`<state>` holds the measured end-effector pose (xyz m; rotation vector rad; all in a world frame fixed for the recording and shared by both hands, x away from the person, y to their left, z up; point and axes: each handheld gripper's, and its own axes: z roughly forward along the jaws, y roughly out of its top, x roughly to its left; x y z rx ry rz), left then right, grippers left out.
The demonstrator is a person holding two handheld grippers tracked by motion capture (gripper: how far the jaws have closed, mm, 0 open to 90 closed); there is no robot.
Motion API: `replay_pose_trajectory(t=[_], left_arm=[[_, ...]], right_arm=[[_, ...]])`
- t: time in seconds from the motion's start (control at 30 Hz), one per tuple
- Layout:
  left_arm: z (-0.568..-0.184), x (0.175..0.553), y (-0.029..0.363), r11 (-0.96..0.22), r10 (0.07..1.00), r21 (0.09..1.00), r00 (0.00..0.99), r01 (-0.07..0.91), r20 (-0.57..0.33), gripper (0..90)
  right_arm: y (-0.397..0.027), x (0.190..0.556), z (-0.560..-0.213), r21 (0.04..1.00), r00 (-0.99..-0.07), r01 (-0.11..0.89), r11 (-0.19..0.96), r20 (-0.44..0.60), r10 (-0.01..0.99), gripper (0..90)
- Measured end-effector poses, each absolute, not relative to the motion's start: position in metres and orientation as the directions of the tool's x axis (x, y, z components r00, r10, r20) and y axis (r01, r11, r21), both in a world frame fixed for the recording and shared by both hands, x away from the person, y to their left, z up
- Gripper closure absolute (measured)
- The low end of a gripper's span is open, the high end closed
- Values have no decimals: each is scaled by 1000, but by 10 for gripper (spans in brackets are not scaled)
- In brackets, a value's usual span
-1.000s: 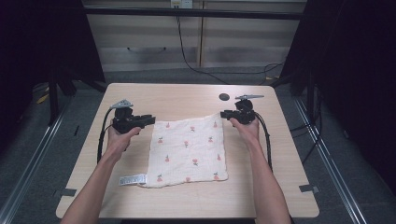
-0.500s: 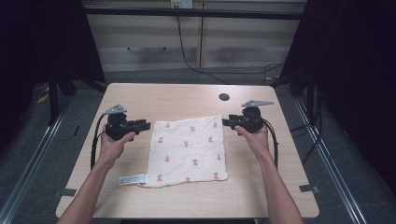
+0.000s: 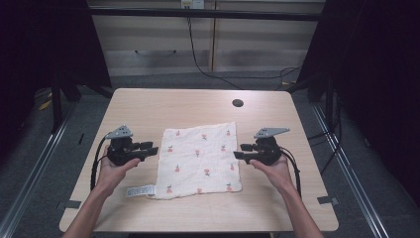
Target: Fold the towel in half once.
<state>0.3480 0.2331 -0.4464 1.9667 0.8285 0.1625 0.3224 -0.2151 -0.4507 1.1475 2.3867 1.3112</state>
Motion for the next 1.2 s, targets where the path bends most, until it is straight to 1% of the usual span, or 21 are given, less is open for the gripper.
replay_pose_trajectory(t=[0.1, 0.23, 0.33, 0.4, 0.43, 0.47, 0.57, 0.63, 0.7, 0.77, 0.8, 0.83, 1.03, 1.1, 1.2], left_arm=[[-452, 338, 234, -311, 610, 815, 761, 489, -223, 611], [-460, 327, 234, -354, 611, 791, 764, 498, -208, 606], [-462, 320, 232, -368, 602, 782, 769, 504, -213, 606], [-468, 307, 229, -405, 594, 762, 779, 505, -200, 606], [-468, 307, 229, -405, 594, 762, 779, 505, -200, 606], [-474, 299, 226, -432, 582, 744, 787, 510, -202, 606], [-483, 295, 223, -450, 571, 729, 794, 515, -209, 607], [-490, 293, 218, -470, 581, 723, 794, 506, -178, 624], [-496, 292, 212, -489, 576, 713, 800, 503, -169, 624], [-498, 292, 206, -514, 568, 706, 810, 487, -145, 628], [-498, 292, 206, -514, 568, 706, 810, 487, -145, 637], [-499, 294, 206, -511, 567, 707, 810, 488, -149, 640], [-502, 293, 207, -476, 571, 726, 802, 497, -174, 645], [-503, 292, 207, -471, 570, 731, 803, 494, -176, 645], [-503, 292, 207, -477, 566, 731, 807, 487, -169, 644]], right_arm=[[-212, 309, -461, 763, -692, 548, 343, 182, 699, 554], [-211, 296, -478, 721, -691, 592, 361, 222, 688, 542], [-209, 286, -481, 726, -707, 576, 375, 212, 674, 537], [-210, 282, -480, 724, -711, 573, 384, 206, 673, 541], [-210, 280, -480, 721, -710, 575, 387, 205, 674, 553], [-210, 278, -481, 716, -716, 572, 400, 199, 669, 565], [-208, 274, -485, 707, -730, 567, 423, 193, 656, 578], [-207, 274, -487, 706, -734, 567, 423, 200, 649, 591], [-205, 275, -488, 710, -735, 561, 425, 191, 651, 608], [-202, 278, -493, 708, -749, 548, 445, 179, 638, 658], [-202, 278, -493, 708, -749, 548, 445, 179, 638, 658], [-198, 279, -499, 689, -755, 547, 476, 160, 635, 664], [-197, 275, -498, 682, -759, 536, 498, 132, 637, 662], [-196, 266, -497, 682, -764, 519, 516, 98, 638, 659], [-197, 259, -497, 684, -763, 518, 514, 98, 639, 659]])
